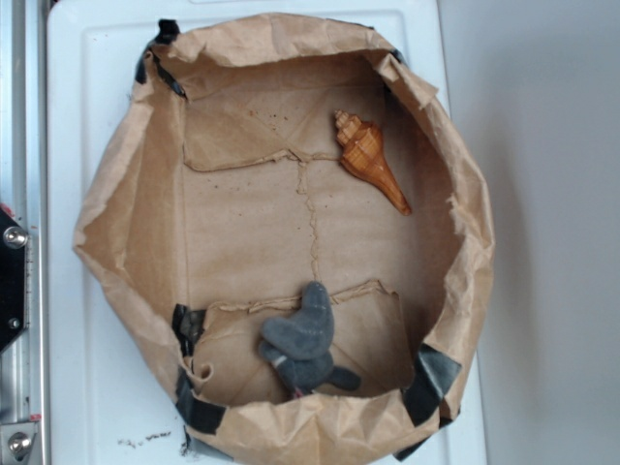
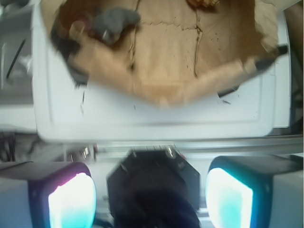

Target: Grab the shell.

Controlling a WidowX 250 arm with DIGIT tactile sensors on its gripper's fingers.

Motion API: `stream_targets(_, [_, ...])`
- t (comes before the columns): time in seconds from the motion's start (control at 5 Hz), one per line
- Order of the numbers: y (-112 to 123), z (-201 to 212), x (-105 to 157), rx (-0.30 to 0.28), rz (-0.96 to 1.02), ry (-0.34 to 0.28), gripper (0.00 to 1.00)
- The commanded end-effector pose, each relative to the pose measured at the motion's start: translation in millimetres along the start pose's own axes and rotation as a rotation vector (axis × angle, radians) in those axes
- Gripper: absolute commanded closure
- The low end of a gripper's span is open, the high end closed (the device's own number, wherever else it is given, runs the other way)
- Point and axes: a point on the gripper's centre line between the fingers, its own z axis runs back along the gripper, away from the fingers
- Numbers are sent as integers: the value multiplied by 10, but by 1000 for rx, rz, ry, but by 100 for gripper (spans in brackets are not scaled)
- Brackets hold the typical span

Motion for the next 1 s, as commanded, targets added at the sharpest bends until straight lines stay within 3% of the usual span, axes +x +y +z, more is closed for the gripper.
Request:
stream_targets(0.0, [112,-17,616,15,-56,-79,0])
stream_targets(0.4, [413,-298,783,-32,-362,-191,0])
stream_targets(0.6, [481,-438,1037,1,-381,-187,0])
stream_targets(0.8, [557,-602,1303,-6,-356,-162,0])
